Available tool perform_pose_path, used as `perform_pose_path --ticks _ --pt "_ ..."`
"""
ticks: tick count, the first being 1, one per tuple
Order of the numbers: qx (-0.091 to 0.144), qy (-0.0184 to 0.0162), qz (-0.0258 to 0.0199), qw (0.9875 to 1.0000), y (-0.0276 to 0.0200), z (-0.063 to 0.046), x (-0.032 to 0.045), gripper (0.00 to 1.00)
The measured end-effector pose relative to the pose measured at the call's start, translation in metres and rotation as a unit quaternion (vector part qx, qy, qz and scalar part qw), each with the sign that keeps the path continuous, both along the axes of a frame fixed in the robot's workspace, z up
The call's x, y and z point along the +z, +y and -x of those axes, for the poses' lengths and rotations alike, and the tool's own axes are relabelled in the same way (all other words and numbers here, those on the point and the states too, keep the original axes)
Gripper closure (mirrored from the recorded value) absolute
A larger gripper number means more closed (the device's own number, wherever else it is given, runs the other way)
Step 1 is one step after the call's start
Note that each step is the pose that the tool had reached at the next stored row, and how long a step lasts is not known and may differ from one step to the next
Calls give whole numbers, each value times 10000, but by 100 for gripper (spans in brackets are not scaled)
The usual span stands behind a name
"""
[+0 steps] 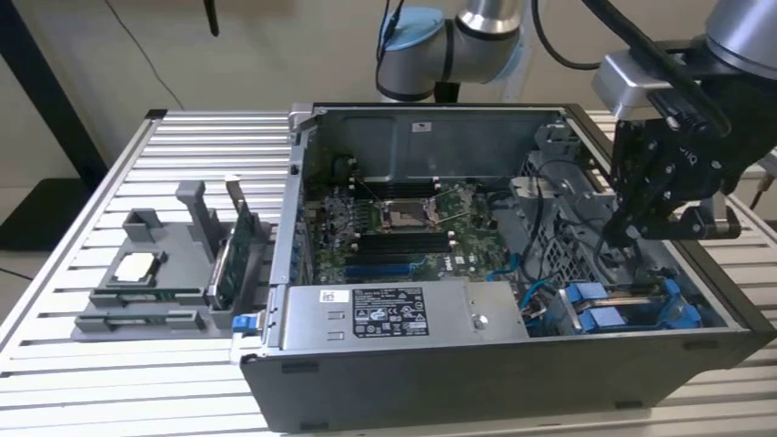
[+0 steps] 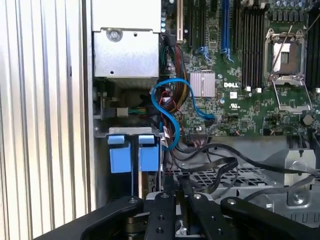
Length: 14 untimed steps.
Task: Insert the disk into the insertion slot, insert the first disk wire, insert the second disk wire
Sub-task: 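Insert the second disk wire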
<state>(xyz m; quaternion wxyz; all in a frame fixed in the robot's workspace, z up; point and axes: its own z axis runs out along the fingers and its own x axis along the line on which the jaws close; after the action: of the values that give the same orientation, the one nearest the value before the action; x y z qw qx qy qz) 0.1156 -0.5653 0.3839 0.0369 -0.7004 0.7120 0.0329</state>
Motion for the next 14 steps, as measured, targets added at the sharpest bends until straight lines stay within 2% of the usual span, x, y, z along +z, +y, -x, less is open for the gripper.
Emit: perform_pose_path --ticks 2,3,4,5,9,11,14 --pt "4 5 13 10000 -28 0 -5 84" --pt "11 10 37 10000 -105 0 -19 84" --pt "15 10 52 10000 -146 0 -25 84" --pt "17 10 59 10000 -162 0 -28 84" --pt "30 10 99 9999 -207 0 -37 84" --pt "41 10 119 9999 -210 0 -49 84" --pt "43 10 123 9999 -211 0 -49 84"
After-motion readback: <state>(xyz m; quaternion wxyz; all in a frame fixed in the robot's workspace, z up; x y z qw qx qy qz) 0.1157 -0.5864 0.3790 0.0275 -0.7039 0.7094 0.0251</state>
